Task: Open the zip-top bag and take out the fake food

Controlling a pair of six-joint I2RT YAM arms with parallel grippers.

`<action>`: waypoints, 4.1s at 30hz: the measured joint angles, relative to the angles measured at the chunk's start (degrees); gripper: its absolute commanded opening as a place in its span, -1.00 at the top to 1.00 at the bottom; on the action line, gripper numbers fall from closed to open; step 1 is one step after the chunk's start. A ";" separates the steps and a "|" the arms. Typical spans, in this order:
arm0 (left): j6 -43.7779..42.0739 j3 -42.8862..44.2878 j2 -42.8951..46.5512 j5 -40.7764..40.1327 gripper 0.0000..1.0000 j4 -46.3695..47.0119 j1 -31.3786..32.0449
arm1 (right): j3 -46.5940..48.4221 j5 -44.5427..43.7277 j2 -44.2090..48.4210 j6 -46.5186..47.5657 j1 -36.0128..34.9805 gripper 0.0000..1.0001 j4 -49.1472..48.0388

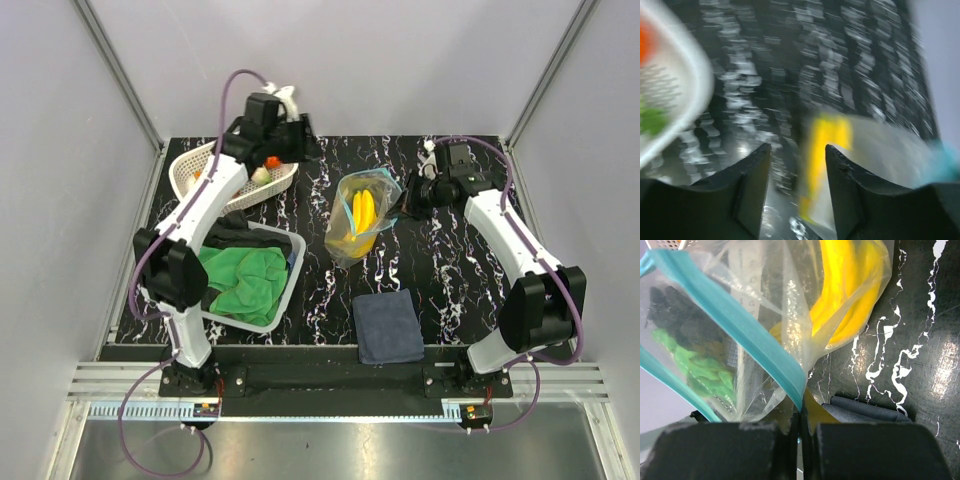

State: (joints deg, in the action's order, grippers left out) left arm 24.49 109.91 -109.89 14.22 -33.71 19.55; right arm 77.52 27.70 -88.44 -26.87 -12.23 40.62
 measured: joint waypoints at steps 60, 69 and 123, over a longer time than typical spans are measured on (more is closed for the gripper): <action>-16.02 -11.98 -8.87 10.49 0.07 0.33 20.24 | 14.82 1.62 -10.58 2.64 -2.75 1.00 7.69; -17.22 -13.20 -11.89 10.19 -0.15 -0.31 22.32 | 13.70 2.82 -10.58 2.27 -3.04 1.00 7.32; 32.13 -19.41 -3.82 31.76 1.00 27.36 12.33 | -12.72 15.45 5.62 -2.38 7.69 -0.38 -11.23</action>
State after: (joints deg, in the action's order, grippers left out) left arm 56.62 90.50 -113.71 45.98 -6.35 31.88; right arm 64.79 43.16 -82.83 -29.26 -4.54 29.39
